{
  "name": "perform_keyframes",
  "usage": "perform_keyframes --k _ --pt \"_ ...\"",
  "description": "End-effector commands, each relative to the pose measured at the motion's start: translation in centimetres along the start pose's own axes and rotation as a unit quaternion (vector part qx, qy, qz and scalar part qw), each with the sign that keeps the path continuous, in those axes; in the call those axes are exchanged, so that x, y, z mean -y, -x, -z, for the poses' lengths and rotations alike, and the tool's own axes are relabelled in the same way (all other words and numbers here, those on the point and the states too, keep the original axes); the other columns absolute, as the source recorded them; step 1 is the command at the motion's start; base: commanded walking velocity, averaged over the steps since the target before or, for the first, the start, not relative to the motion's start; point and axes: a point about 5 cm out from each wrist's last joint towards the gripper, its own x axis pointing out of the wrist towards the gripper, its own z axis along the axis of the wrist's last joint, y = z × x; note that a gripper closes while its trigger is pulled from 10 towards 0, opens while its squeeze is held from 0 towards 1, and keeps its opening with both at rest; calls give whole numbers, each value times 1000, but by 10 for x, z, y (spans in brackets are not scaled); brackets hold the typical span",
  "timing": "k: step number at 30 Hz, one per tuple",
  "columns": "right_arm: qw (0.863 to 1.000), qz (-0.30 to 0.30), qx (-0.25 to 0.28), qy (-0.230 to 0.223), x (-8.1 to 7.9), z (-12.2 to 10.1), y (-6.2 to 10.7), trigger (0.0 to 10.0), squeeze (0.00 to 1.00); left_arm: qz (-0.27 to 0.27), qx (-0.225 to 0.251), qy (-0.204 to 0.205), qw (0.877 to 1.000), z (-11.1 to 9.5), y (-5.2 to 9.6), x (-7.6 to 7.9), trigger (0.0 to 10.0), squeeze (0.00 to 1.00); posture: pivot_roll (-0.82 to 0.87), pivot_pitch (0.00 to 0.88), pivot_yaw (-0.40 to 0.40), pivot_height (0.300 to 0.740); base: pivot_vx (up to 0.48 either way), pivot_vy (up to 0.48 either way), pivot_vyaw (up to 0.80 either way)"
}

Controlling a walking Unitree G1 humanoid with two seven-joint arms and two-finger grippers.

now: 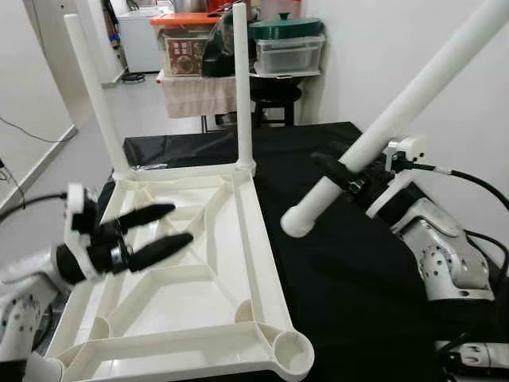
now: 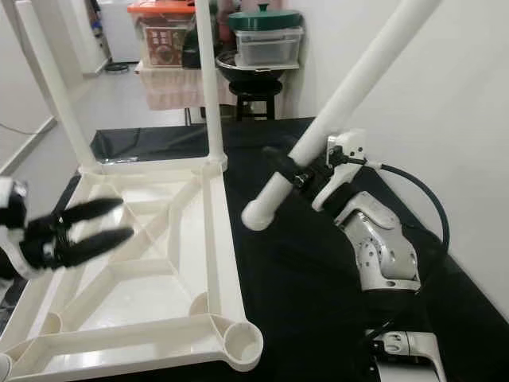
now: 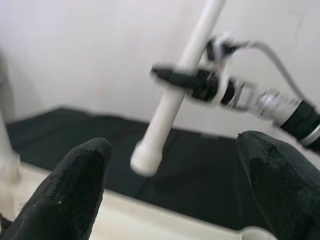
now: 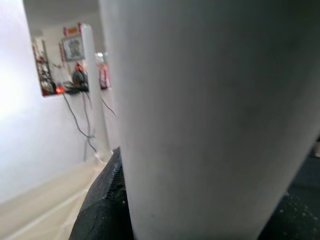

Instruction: Building children table

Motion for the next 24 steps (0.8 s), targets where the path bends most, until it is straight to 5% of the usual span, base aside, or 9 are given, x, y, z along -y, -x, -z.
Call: perform_keyframes --k 1,3,4,7,8,14,24 --pt "1000 -11 -3 28 -5 -2 -7 0 0 19 23 -4 1000 -10 -7 4 10000 1000 12 0 2 740 0 0 0" --pt "1000 -11 -3 28 -5 -2 -7 0 0 19 23 -4 1000 -10 -7 4 10000 1000 12 0 2 740 0 0 0" --pt "998 -34 -28 55 -13 6 -9 0 0 40 48 -2 998 -12 -22 6 10000 396 18 0 0 740 0 0 0" --pt "996 -43 -37 64 -15 9 -10 0 0 48 53 0 997 -12 -27 6 10000 396 18 0 0 740 0 0 0" --pt "995 -55 -47 74 -19 13 -11 0 0 59 55 1 997 -11 -34 8 10000 0 15 0 1 740 0 0 0" --pt "972 -166 -109 126 -47 34 -6 0 0 67 64 20 995 -8 -61 5 10000 0 8 0 7 740 0 0 0" --pt "946 -235 -147 167 -61 39 -2 0 0 81 87 13 993 -30 -79 -1 10000 0 7 0 12 740 0 0 0"
